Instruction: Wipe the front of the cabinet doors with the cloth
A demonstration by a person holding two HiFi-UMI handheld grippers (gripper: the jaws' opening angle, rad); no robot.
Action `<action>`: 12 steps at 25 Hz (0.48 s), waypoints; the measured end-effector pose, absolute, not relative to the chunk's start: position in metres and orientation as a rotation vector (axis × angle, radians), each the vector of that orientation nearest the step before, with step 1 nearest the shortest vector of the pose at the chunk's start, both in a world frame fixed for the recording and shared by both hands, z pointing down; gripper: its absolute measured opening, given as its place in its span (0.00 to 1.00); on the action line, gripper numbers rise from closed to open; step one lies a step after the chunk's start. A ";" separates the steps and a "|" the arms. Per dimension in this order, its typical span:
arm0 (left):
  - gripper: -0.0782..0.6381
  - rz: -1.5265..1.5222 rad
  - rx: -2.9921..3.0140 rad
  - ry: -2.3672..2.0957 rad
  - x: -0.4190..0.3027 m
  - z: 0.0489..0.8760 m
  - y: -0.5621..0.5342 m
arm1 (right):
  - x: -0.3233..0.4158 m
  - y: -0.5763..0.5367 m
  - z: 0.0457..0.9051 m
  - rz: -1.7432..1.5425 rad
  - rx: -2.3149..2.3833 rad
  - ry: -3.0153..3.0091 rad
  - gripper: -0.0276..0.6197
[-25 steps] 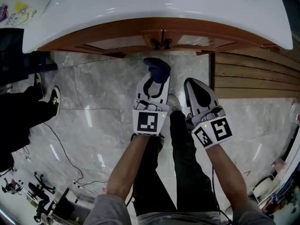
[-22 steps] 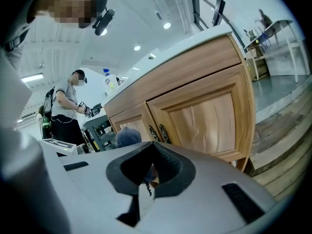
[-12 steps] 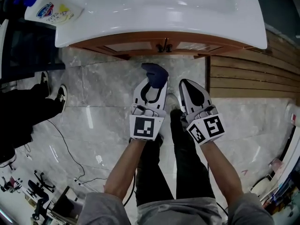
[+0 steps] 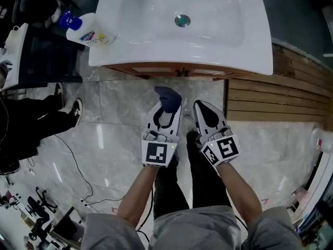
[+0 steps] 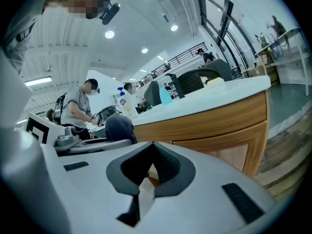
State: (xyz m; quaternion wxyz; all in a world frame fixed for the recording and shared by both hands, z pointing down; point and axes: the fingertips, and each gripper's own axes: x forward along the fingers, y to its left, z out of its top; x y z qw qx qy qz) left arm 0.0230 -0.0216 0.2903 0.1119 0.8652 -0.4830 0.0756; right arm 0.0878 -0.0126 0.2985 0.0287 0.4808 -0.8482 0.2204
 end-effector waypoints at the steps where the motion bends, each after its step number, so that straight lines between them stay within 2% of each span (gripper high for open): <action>1: 0.24 0.220 2.532 -1.425 0.023 0.282 -0.022 | 0.087 -0.014 0.291 0.674 1.474 -2.624 0.06; 12: 0.24 0.202 2.542 -1.506 0.027 0.170 -0.022 | 0.088 -0.023 0.181 0.581 1.433 -2.714 0.06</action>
